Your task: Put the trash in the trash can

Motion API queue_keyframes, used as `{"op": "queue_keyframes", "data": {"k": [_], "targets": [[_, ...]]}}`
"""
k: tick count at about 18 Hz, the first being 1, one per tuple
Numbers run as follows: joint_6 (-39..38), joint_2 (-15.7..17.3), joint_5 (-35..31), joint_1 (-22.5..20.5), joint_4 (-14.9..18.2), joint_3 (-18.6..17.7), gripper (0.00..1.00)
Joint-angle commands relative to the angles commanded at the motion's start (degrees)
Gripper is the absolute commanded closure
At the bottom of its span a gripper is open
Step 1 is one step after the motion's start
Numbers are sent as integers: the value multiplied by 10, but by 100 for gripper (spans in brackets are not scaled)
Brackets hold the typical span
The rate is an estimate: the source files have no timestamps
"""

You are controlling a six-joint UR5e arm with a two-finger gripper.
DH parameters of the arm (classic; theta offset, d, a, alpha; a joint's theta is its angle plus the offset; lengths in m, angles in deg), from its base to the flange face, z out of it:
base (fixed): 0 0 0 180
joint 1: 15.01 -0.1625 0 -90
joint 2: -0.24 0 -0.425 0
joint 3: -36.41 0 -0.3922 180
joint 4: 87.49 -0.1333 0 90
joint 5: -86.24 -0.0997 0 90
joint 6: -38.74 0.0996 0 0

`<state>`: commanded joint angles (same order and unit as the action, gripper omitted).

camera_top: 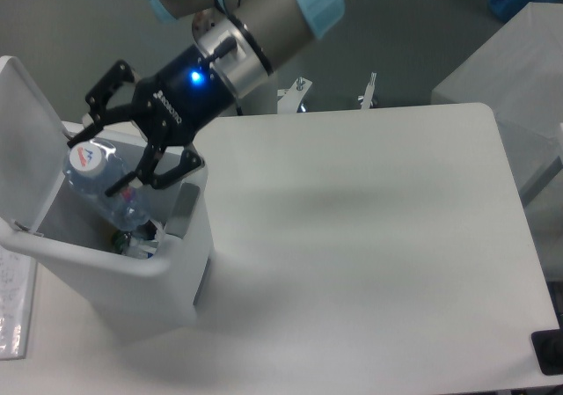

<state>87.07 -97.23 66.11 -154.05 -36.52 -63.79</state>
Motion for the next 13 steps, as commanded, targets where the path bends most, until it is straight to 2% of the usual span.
{"op": "queue_keyframes", "data": {"k": [2, 5, 8, 10, 13], "targets": [[2, -4, 0, 0, 0, -6, 0], [8, -1, -22, -1, -1, -15, 0], [8, 0, -25, -6, 0, -9, 0], [6, -3, -26, -42, 0, 8, 0], [7, -27, -25, -93, 0, 39, 0]]}}
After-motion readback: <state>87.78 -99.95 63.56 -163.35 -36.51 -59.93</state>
